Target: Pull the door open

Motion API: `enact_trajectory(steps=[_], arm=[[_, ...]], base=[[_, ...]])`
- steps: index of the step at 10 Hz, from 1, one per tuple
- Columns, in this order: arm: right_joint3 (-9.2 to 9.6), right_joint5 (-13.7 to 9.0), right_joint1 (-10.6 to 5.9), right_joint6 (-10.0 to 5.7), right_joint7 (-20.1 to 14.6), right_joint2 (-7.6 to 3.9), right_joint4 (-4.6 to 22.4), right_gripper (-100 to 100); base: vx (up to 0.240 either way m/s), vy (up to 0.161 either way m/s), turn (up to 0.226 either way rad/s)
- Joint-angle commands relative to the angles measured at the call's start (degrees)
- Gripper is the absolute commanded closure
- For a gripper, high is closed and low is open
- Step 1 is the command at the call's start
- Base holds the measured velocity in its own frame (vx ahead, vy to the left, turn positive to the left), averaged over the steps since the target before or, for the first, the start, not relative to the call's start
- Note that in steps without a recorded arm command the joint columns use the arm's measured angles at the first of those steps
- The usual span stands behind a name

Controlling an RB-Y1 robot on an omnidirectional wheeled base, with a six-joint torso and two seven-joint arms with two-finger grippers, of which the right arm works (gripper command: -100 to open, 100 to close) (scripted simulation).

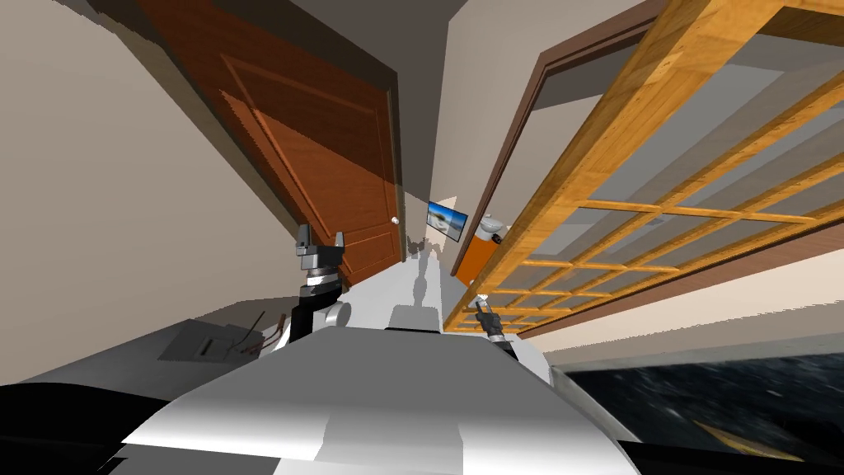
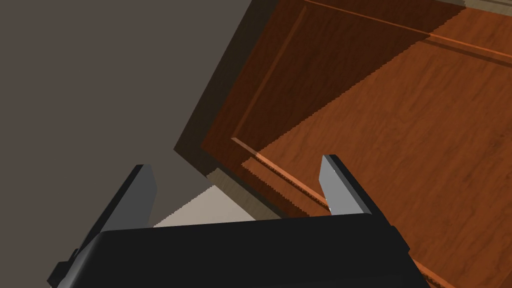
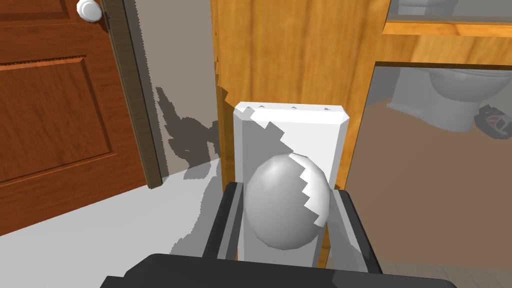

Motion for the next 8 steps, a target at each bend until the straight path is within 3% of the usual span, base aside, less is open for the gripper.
enact_trajectory(steps=[1,8], arm=[[0.33,0.3,0.25,-0.99,-0.5,-0.42,0.4,100],[1.92,1.8,1.44,-5.74,-2.9,-2.43,2.4,100]], base=[[-0.100,-0.057,0.139],[-0.178,-0.070,0.139]])
